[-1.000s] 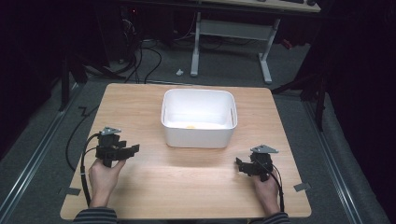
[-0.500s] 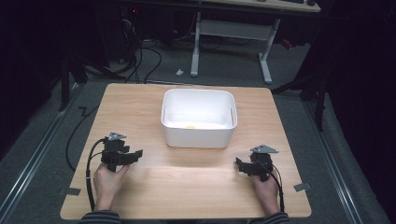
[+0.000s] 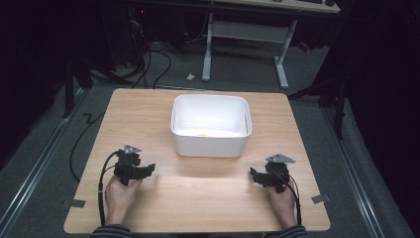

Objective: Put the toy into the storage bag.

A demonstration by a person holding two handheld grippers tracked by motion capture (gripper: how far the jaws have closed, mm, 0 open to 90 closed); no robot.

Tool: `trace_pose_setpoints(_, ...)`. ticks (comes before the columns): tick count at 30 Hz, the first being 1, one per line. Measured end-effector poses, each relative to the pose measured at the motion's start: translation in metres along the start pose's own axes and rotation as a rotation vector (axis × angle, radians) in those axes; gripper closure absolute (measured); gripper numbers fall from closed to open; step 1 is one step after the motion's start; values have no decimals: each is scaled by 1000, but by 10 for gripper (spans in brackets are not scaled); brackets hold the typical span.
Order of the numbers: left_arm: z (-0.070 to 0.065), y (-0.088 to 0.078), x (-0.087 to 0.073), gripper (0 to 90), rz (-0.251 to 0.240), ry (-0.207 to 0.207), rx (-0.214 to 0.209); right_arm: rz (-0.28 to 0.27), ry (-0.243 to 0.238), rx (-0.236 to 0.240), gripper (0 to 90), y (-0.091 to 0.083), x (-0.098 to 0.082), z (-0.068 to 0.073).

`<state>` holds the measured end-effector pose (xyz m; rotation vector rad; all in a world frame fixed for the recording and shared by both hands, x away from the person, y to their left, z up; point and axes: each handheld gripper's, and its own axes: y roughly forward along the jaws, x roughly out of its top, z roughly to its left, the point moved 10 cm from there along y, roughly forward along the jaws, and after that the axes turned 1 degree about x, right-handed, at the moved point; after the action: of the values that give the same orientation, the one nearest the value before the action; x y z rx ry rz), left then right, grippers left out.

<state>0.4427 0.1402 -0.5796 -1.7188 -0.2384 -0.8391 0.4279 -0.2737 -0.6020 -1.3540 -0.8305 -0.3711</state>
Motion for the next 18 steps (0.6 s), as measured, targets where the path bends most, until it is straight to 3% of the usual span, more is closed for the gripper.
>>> trace_pose_setpoints(5,1,6,-4,367,-9,-9,6,0,-1,0,193,0,0,0)
trace_pose_setpoints(8,5,9,-5,355,-11,7,56,0,-1,1,193,0,0,0)
trace_pose_setpoints(12,6,16,-10,344,-16,1,68,0,-2,0,193,0,0,0)
trace_pose_setpoints(15,6,18,-11,323,-52,25,100,0,-1,0,193,0,0,0)
trace_pose_setpoints(18,3,22,-12,260,-137,37,94,0,-2,0,193,0,0,0)
